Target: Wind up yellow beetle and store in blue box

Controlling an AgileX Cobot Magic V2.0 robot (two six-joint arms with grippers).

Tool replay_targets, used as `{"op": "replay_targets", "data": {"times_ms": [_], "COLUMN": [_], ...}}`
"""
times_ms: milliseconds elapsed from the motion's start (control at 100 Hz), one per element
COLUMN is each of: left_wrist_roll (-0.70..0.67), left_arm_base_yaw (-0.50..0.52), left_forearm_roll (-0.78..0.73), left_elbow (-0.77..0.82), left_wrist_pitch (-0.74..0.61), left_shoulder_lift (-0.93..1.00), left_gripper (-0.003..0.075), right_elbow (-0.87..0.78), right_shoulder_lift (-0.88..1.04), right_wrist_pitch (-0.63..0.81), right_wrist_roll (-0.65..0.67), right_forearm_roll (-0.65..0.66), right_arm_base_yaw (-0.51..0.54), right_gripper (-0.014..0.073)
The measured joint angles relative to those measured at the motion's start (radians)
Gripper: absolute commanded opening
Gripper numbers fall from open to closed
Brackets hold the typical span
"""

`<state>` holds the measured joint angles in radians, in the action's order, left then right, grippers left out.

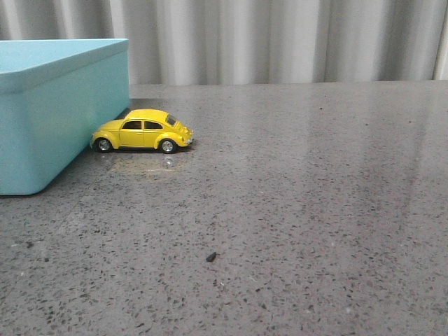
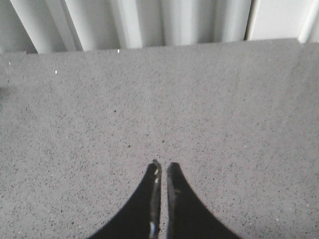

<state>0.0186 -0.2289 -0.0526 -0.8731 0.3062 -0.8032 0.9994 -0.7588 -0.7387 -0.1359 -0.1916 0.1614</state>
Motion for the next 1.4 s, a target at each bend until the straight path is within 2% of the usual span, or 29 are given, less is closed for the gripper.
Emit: {"op": "replay_targets", "data": {"times_ms": [240, 440, 490, 560, 710, 780, 1050, 1240, 1400], "left_wrist_roll": [0.078, 0.152, 0.184, 0.238, 0.358, 0.396, 0.480, 0.664, 0.724], "left_arm_base_yaw": [-0.076, -0.109, -0.114, -0.114, -0.124, -0.137, -0.232, -0.320, -0.357], "left_forearm_roll": [-0.002, 0.023, 0.053, 0.106, 0.219, 0.235, 0.125, 0.080, 0.076], "left_elbow": [-0.226, -0.427, -0.470, -0.522, -0.592, -0.602, -0.611, -0.613, -0.613], "left_wrist_pitch": [0.109, 0.249, 0.283, 0.318, 0.368, 0.372, 0.446, 0.564, 0.641], "left_shoulder_lift": [-0.251, -0.438, -0.479, -0.532, -0.624, -0.655, -0.719, -0.749, -0.788], "left_gripper": [-0.0021, -0.0018, 0.0006, 0.0102, 0.0462, 0.0538, 0.0492, 0.0492, 0.0492], "right_elbow": [-0.163, -0.184, -0.184, -0.184, -0.184, -0.184, -0.184, -0.184, -0.184], "right_shoulder_lift": [0.161, 0.186, 0.186, 0.186, 0.186, 0.186, 0.186, 0.186, 0.186], "right_wrist_pitch": [0.114, 0.123, 0.125, 0.127, 0.127, 0.127, 0.129, 0.133, 0.145], "right_wrist_roll": [0.000, 0.000, 0.000, 0.000, 0.000, 0.000, 0.000, -0.002, -0.002], "right_forearm_roll": [-0.002, -0.004, -0.004, -0.004, -0.004, -0.004, -0.004, -0.004, -0.004], "right_arm_base_yaw": [0.000, 0.000, 0.000, 0.000, -0.012, -0.021, -0.053, -0.055, -0.055], "right_gripper": [-0.0050, -0.0050, -0.0050, -0.0050, -0.0050, -0.0050, -0.0050, -0.0050, -0.0050]}}
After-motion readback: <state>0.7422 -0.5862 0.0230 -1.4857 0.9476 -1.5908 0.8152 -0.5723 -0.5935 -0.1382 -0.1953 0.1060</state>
